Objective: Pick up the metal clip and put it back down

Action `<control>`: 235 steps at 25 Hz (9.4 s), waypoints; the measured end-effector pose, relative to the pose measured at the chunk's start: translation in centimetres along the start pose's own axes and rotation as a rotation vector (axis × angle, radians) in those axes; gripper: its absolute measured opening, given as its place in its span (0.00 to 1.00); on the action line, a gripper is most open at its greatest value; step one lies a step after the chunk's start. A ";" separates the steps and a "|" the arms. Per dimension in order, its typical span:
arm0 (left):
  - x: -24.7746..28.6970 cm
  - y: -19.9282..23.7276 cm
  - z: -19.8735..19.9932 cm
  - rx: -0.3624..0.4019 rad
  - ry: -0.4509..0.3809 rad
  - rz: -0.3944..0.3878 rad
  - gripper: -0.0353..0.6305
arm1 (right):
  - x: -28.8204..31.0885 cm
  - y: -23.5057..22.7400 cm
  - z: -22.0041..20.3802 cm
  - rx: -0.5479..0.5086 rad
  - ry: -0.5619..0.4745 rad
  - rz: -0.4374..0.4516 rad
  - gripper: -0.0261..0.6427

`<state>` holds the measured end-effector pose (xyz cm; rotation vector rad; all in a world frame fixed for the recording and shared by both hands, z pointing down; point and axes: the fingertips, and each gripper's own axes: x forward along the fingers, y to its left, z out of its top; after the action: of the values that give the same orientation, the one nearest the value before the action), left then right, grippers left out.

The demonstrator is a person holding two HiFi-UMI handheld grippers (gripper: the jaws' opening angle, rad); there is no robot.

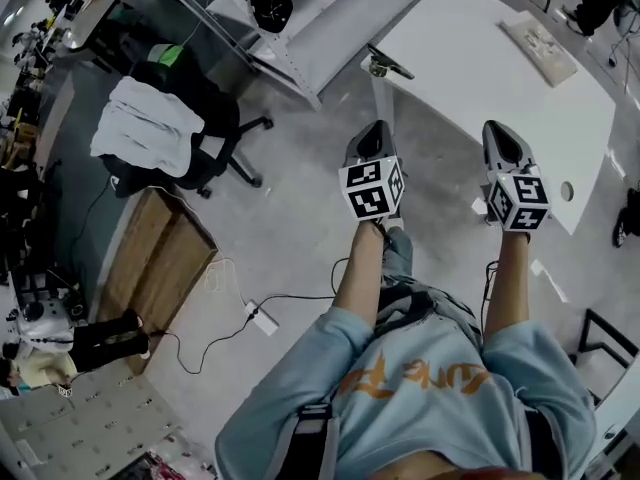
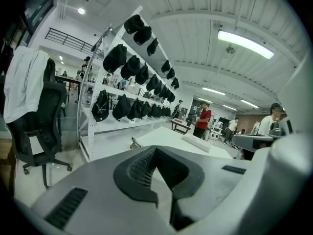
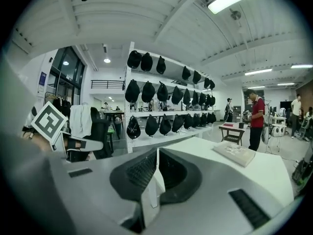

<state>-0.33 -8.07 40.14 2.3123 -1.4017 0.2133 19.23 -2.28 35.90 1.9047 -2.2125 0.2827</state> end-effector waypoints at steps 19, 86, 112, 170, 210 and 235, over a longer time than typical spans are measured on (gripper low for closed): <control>10.1 11.9 -0.7 -0.177 0.058 0.113 0.07 | 20.3 7.6 -1.5 -0.195 0.194 0.184 0.09; 15.2 14.1 -3.5 -0.088 0.130 0.115 0.07 | 32.2 5.2 -6.6 -0.232 0.332 0.040 0.09; 16.2 -0.2 -3.9 0.053 0.186 -0.186 0.07 | 16.9 -6.7 -5.7 0.045 0.237 -0.250 0.09; 13.0 -38.7 -18.9 0.408 0.476 -0.868 0.07 | -22.4 -27.4 -22.0 0.378 0.377 -1.063 0.09; 11.3 -43.6 -13.9 0.454 0.383 -1.015 0.07 | -20.6 -25.6 -17.3 0.212 0.339 -1.037 0.17; 7.5 -52.4 1.4 0.371 0.020 -1.098 0.07 | -25.8 -32.2 1.5 0.236 -0.207 -0.936 0.09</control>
<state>48.88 6.21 26.91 2.9827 0.0757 0.1502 54.78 17.01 27.52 2.9369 -1.1719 0.1853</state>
